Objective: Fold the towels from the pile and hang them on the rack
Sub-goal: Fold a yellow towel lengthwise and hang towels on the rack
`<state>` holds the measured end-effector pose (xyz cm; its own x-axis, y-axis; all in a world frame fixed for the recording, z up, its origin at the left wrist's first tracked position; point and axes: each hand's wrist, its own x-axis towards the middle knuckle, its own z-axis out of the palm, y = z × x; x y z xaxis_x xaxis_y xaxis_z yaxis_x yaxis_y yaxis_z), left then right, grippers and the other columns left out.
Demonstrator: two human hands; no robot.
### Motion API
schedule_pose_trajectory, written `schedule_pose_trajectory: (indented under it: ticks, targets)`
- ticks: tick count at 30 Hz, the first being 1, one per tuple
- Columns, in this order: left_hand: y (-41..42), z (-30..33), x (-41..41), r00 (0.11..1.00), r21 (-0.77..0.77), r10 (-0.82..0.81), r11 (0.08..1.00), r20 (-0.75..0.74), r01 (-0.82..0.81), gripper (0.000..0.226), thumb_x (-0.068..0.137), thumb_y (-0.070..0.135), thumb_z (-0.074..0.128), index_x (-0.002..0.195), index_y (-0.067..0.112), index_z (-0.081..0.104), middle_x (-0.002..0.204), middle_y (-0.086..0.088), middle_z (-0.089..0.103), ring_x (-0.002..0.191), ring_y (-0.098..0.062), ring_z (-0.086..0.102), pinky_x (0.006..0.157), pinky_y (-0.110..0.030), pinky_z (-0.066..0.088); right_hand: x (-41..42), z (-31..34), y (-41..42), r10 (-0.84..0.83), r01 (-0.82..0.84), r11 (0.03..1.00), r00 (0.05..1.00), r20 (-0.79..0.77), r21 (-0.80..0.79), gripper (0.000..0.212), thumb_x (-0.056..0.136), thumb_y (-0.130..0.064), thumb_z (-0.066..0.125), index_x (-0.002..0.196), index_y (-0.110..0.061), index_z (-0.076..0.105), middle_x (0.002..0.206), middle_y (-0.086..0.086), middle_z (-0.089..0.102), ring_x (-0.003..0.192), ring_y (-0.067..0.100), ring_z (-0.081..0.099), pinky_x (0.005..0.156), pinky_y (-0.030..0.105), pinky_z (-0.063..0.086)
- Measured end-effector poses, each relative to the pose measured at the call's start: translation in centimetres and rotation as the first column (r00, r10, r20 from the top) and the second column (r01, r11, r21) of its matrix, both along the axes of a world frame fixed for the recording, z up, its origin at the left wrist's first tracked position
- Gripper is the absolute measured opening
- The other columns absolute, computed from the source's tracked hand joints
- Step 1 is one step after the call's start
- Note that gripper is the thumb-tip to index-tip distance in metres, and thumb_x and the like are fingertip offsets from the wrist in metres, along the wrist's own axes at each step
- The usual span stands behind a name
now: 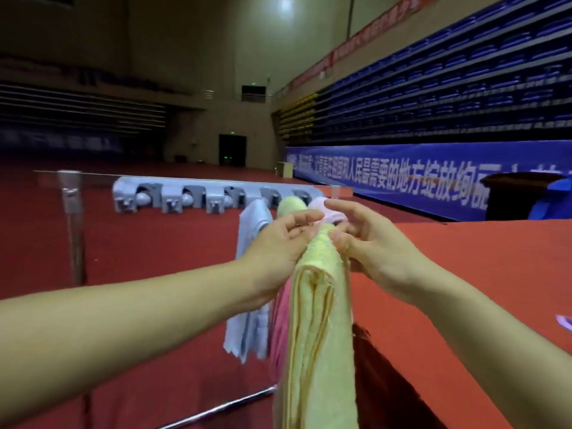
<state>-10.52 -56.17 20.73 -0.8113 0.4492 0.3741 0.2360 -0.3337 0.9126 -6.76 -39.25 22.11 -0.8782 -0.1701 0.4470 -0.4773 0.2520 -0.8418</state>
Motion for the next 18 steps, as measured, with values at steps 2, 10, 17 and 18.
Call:
schedule_pose_trajectory:
  ticks: [2,10,17,18]
  targets:
    - [-3.5,-0.8,0.1,0.998,-0.09,0.056,0.994,-0.016,-0.057,0.021,0.094,0.007,0.06,0.116,0.009,0.06,0.095,-0.005,0.074,0.079,-0.012,0.067,0.068,-0.02,0.054,-1.2,-1.4,-2.7,0.092,-0.088,0.994,0.994,0.06,-0.056,0.053,0.082,-0.025,0.072,0.132,-0.028,0.053,0.077,0.002,0.056,0.074,0.014,0.055,0.069,0.032,0.044]
    - [-10.7,-1.5,-3.2,0.968,-0.426,0.18,0.873,-0.173,-0.239,0.022,0.094,0.016,0.064,0.114,0.021,0.059,0.088,-0.003,0.071,0.072,-0.009,0.061,0.063,-0.02,0.047,-5.7,-4.2,-8.2,0.25,-0.186,0.949,0.936,0.247,-0.253,0.037,0.096,-0.011,0.056,0.131,-0.022,0.055,0.076,0.0,0.059,0.065,0.008,0.06,0.057,0.025,0.049]
    - [-10.2,0.7,-7.0,0.957,-0.503,0.158,0.823,-0.244,-0.264,0.028,0.092,0.021,0.067,0.118,0.024,0.058,0.075,0.003,0.066,0.062,-0.01,0.053,0.06,-0.023,0.043,-9.6,-2.9,-8.0,0.099,-0.036,0.951,0.976,0.193,-0.307,0.036,0.098,-0.008,0.054,0.131,-0.023,0.058,0.098,0.014,0.064,0.084,0.02,0.063,0.078,0.033,0.05]
    - [-10.1,1.5,-7.4,0.949,-0.495,0.169,0.821,-0.264,-0.284,0.029,0.093,0.02,0.065,0.12,0.025,0.057,0.076,0.006,0.069,0.064,-0.008,0.057,0.062,-0.023,0.045,-10.3,-2.4,-8.0,0.052,0.002,0.954,0.983,0.174,-0.3,0.037,0.098,-0.009,0.056,0.132,-0.024,0.056,0.101,0.014,0.065,0.085,0.019,0.064,0.08,0.035,0.05]
